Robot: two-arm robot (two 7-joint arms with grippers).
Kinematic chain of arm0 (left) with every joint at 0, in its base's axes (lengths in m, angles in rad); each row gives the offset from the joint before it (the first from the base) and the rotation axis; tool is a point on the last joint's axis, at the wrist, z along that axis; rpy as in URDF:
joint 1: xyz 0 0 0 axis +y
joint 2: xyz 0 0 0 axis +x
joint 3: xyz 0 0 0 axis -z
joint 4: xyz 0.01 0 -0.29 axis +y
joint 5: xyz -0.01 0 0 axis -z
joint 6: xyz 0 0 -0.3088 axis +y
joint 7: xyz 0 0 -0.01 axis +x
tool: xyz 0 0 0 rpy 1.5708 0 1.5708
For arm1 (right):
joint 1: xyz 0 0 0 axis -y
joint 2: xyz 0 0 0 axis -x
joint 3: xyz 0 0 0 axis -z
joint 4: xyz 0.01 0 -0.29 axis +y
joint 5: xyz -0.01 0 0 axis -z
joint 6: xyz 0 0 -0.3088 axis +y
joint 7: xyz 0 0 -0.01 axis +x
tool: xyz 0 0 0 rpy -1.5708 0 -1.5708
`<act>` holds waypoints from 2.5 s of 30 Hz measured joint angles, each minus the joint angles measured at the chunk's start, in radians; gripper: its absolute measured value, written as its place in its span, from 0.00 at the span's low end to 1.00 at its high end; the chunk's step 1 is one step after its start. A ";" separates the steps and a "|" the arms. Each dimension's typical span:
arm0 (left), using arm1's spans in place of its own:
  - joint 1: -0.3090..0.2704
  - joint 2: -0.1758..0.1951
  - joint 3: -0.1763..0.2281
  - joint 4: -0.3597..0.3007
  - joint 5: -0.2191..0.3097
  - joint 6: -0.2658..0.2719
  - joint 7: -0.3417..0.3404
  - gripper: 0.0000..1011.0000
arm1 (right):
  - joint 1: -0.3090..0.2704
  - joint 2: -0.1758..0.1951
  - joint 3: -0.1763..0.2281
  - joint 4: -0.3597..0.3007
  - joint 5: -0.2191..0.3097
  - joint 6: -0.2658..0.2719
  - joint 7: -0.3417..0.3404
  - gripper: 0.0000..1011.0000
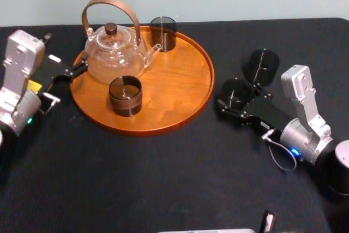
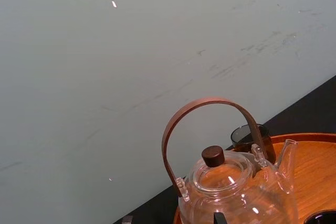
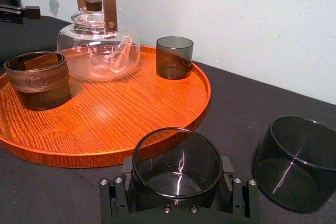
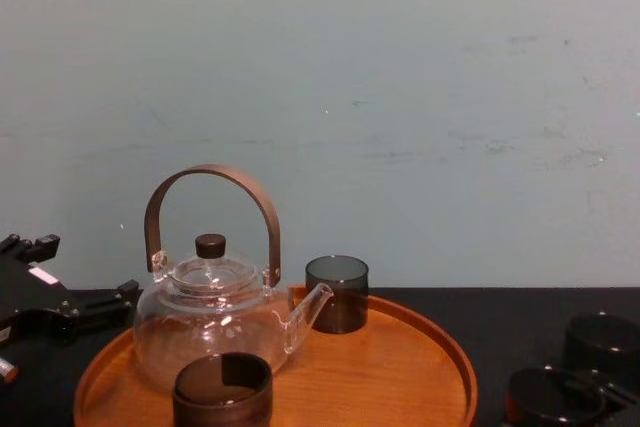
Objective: Pick up the glass from the table and place it on the tray.
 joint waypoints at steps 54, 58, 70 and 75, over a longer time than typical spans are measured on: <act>0.000 0.000 0.000 0.000 0.000 0.000 0.000 0.99 | 0.089 -0.026 -0.113 -0.079 -0.041 0.054 0.023 0.90; 0.000 0.000 0.000 0.000 0.000 0.000 0.000 0.99 | 0.108 -0.041 -0.131 -0.057 -0.047 0.047 0.030 0.90; 0.000 0.000 0.000 0.000 0.000 0.000 0.000 0.99 | 0.161 -0.090 -0.175 0.030 -0.058 0.000 0.052 0.90; 0.000 0.000 0.000 0.000 0.000 0.000 0.000 0.99 | 0.180 -0.107 -0.188 0.071 -0.063 -0.019 0.058 0.90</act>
